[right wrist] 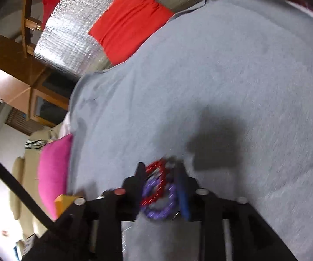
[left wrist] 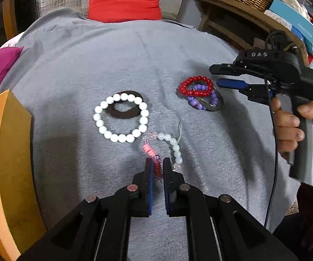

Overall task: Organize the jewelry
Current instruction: 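Grasp the white pearl bracelet with the left tool while the right grasps the red bead bracelet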

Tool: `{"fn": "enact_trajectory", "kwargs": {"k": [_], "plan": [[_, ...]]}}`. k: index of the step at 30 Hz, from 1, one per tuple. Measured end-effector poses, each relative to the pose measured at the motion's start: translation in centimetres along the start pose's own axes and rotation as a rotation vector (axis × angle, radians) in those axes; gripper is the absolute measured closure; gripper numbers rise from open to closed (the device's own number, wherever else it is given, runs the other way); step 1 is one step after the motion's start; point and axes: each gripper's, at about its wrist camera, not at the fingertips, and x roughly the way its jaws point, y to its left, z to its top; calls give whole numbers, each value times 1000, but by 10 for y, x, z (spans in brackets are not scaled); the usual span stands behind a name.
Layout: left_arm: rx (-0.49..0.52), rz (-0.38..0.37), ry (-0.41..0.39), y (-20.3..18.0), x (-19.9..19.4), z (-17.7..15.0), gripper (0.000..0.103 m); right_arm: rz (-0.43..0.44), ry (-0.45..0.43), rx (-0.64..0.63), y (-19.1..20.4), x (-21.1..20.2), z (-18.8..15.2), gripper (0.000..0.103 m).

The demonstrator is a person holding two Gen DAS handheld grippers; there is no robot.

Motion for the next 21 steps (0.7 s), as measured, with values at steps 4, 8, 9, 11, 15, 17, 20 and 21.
{"fn": "enact_trajectory", "kwargs": {"k": [4,8,9,11,15,17,20,21], "plan": [[-51,-1,-28,16,-6,3,95,-18,28,-34,-3,11,7,68],[-145,0,-57,41,-13,7,94,-10,38,-92,4,17,8,68],[-170,0,-63,46,-13,7,93,-8,46,-104,7,19,8,68],[-212,4,-76,54,-12,11,85,-12,51,-130,12,20,5,68],[-270,30,-106,59,0,22,72,-35,39,-188,16,20,-1,68],[-285,34,-110,61,10,29,72,-61,32,-240,23,21,-6,84],[-267,57,-115,59,22,33,72,-100,23,-298,30,23,-11,92],[-262,60,-108,59,26,34,77,-103,18,-306,30,22,-12,92]]}}
